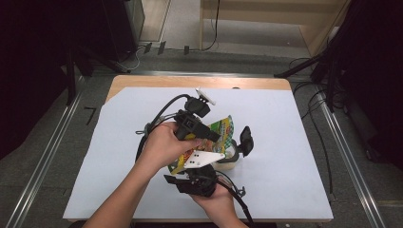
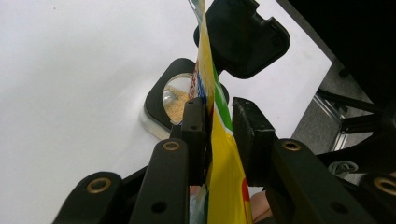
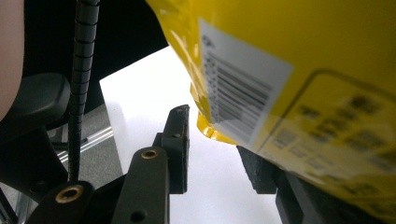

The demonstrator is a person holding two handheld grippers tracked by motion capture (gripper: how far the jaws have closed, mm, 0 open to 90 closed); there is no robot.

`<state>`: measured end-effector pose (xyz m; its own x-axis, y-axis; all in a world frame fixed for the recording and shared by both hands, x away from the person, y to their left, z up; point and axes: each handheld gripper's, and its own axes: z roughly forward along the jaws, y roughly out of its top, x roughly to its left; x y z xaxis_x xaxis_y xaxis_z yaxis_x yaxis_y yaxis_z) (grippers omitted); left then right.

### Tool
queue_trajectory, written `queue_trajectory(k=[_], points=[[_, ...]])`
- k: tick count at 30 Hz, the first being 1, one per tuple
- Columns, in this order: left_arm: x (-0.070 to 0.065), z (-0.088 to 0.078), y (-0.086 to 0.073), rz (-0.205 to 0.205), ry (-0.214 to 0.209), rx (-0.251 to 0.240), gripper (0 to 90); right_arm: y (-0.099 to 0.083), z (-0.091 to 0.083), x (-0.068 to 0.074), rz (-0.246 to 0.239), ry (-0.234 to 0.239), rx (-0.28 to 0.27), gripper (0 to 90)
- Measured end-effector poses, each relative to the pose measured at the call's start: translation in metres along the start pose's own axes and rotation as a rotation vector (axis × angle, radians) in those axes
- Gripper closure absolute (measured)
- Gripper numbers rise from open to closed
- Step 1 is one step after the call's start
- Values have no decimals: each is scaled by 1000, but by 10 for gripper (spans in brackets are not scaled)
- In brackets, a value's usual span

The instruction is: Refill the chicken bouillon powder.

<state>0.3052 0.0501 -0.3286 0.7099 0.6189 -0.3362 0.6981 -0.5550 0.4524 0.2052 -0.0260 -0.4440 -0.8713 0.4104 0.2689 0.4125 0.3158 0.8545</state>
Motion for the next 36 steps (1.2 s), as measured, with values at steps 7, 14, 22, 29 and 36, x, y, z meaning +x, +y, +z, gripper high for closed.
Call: queue_trajectory(k=[7, 14, 22, 29, 36], points=[[2, 0, 1, -30, -10, 5, 777, 0, 0, 0, -2, -1, -2, 669], [3, 0, 2, -44, -15, 10, 791, 0, -1, 0, 6, 2, 0, 669], [6, 0, 2, -71, -44, 11, 785, 1, -1, 0, 11, 7, 0, 668], [6, 1, 2, -86, -67, 15, 777, 0, 0, 0, -1, 3, -2, 671], [11, 1, 2, -127, -113, 14, 771, 0, 0, 0, -10, -1, 0, 680]])
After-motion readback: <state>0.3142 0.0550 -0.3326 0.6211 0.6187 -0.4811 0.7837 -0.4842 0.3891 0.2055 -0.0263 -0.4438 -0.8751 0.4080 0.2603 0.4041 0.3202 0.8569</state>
